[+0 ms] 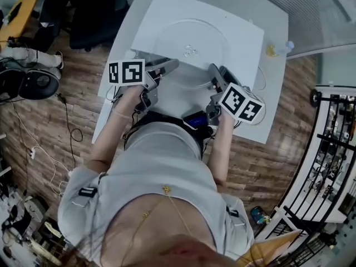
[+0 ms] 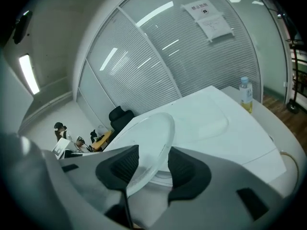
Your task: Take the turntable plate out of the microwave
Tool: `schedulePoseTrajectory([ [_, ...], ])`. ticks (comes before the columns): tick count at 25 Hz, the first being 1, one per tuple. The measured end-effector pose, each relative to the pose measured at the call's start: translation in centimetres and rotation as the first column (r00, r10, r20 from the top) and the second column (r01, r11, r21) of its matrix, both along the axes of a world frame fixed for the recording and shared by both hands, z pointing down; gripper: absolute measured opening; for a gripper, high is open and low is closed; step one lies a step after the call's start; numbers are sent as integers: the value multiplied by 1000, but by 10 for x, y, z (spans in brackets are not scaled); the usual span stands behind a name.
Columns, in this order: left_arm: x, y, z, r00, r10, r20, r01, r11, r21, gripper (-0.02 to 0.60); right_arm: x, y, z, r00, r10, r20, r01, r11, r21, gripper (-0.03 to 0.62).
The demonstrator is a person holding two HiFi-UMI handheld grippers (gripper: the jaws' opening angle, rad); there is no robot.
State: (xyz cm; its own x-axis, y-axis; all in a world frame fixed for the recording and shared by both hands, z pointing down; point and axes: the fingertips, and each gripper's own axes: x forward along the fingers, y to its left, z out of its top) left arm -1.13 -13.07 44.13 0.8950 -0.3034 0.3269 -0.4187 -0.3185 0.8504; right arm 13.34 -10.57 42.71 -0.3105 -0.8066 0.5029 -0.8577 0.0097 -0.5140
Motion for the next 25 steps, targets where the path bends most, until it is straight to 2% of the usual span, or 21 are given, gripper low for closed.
schedulePoseTrajectory([
  [3, -7, -4, 3, 998, -48, -39, 47, 998, -46, 155, -6, -1, 1, 999, 0, -48, 0, 1000, -3, 193],
  [8, -11, -5, 6, 988, -93, -119, 76, 987, -138, 113, -8, -1, 2, 990, -20, -141, 18, 1000, -14, 212],
  [9, -11, -5, 7, 985, -103, -136, 80, 984, -159, 104, -7, -1, 3, 981, -32, -192, 29, 999, -20, 215],
  [11, -12, -4, 7, 979, -121, -165, 89, 977, -192, 78, -9, -1, 7, 935, -90, -344, 78, 996, -48, 302],
  [12, -12, -4, 6, 975, -132, -179, 95, 975, -203, 71, -11, -1, 7, 912, -116, -394, 100, 993, -59, 304],
  [13, -12, -4, 5, 970, -146, -196, 103, 972, -213, 65, -12, -3, 7, 907, -124, -403, 108, 992, -61, 307],
  [16, -11, -5, 1, 952, -189, -242, 126, 959, -253, 60, -12, -5, 5, 923, -104, -371, 95, 995, -44, 305],
  [18, -11, -4, 0, 945, -200, -259, 128, 954, -271, 57, -11, -4, 4, 911, -101, -401, 97, 995, -28, 307],
  [20, -10, -5, 1, 947, -183, -264, 116, 961, -250, 57, -11, -4, -1, 902, -73, -426, 89, 996, 19, 305],
  [23, -9, -4, 3, 946, -157, -284, 94, 970, -224, 61, -10, -4, -12, 913, -9, -408, 61, 991, 116, 307],
  [25, -9, -4, 1, 937, -156, -311, 89, 972, -219, 90, -11, -2, -15, 916, 1, -400, 66, 986, 153, 307],
])
